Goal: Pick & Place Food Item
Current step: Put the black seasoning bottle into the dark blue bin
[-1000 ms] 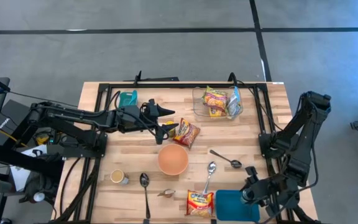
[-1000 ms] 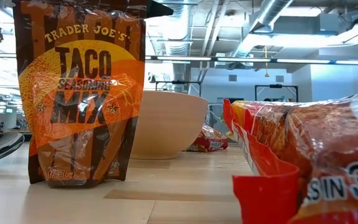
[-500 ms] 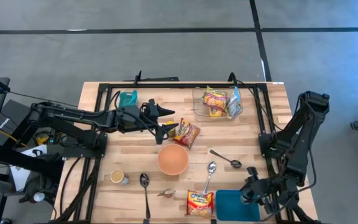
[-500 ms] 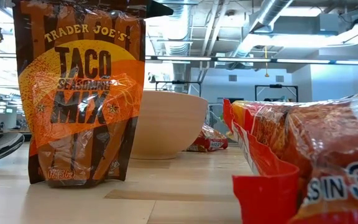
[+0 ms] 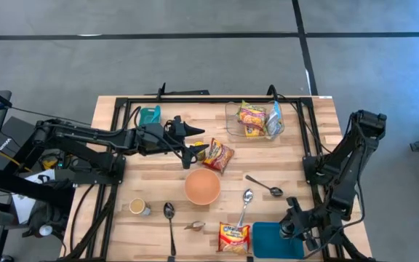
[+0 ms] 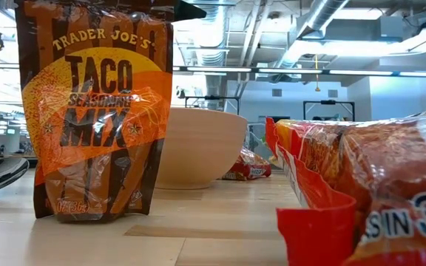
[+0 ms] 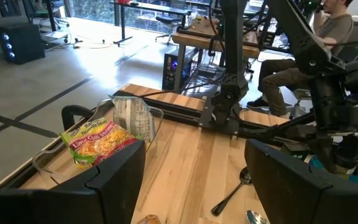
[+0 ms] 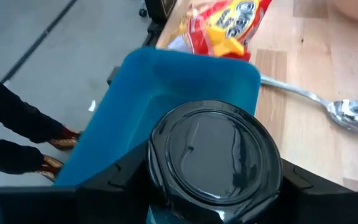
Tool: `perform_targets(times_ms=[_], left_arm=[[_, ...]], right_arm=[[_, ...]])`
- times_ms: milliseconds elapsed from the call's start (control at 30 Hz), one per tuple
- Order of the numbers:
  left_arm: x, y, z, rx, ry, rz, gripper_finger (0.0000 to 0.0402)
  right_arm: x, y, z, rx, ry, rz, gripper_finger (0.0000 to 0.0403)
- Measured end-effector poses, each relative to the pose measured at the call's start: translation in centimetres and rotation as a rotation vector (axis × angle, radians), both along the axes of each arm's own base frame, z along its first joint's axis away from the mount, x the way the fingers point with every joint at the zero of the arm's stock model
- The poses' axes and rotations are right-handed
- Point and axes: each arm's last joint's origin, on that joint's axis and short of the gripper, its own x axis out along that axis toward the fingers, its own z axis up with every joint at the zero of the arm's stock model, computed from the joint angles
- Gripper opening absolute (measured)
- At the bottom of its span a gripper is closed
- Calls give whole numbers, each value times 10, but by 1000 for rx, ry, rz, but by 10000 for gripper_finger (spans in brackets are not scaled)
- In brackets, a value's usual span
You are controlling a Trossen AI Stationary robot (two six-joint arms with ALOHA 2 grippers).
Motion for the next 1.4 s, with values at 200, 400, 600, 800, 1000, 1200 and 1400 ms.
perform_targets(times_ms=[200,400,600,800,1000,1200,1400], left_arm=[[0,0,0,0,-1,0,271],[0,0,0,0,-3,0,271],[0,0,1,0,-7,0,271],[0,0,1,0,-7,0,271],[0,0,1,-1,-7,0,271],[0,0,1,0,-7,0,271],[0,0,1,0,-7,0,271]], right_arm=[[2,9,-15,-26,10,6,193],[-4,13,-18,-6,21,7,204],[-8,12,-20,-12,41,-11,194],[-11,11,-21,-28,50,-7,207],[-11,9,-22,-55,60,-8,200],[-12,9,-23,-57,64,-2,219],[-11,9,-22,-56,64,-2,245]])
